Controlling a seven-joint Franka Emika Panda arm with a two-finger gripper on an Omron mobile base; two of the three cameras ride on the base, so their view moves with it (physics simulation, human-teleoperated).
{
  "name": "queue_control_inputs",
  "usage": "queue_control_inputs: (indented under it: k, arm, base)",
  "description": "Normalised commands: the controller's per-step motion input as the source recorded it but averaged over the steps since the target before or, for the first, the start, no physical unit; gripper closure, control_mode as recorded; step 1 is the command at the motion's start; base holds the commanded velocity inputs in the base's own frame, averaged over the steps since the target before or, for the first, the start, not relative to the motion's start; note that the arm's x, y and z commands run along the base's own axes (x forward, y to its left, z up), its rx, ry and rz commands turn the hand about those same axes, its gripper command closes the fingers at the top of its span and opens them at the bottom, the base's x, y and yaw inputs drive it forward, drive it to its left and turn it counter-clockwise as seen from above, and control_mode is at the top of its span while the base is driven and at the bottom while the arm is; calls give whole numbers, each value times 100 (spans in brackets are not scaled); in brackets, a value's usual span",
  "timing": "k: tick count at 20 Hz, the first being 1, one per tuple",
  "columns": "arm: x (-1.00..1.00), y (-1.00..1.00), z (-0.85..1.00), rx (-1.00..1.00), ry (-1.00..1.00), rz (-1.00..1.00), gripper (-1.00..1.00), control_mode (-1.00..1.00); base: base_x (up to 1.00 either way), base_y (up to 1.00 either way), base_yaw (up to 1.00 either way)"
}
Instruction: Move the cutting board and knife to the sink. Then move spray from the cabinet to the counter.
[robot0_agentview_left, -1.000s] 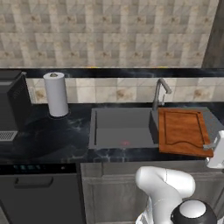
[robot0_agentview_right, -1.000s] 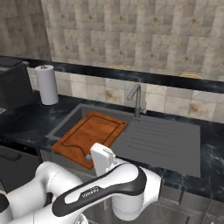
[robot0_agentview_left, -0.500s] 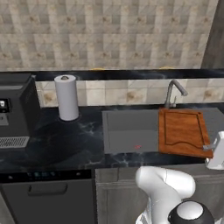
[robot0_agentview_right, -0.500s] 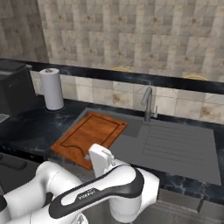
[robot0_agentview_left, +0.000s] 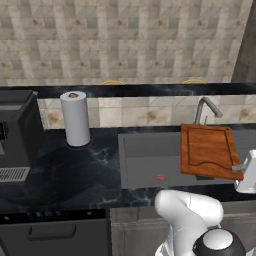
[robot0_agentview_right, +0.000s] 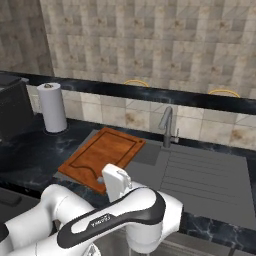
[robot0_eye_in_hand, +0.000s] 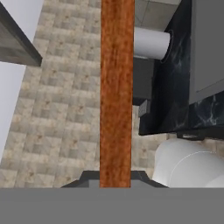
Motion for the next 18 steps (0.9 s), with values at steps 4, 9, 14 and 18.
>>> queue_control_inputs:
  k: [4,9,14,18]
  arm:
    - [0,0,0,0,0,0,100,100]
    - [0,0,0,0,0,0,100,100]
    - [0,0,0,0,0,0,100,100]
    - [0,0,0,0,0,0,100,100]
  base:
    - [0,0,0]
    - [0,0,0]
    - [0,0,0]
    - [0,0,0]
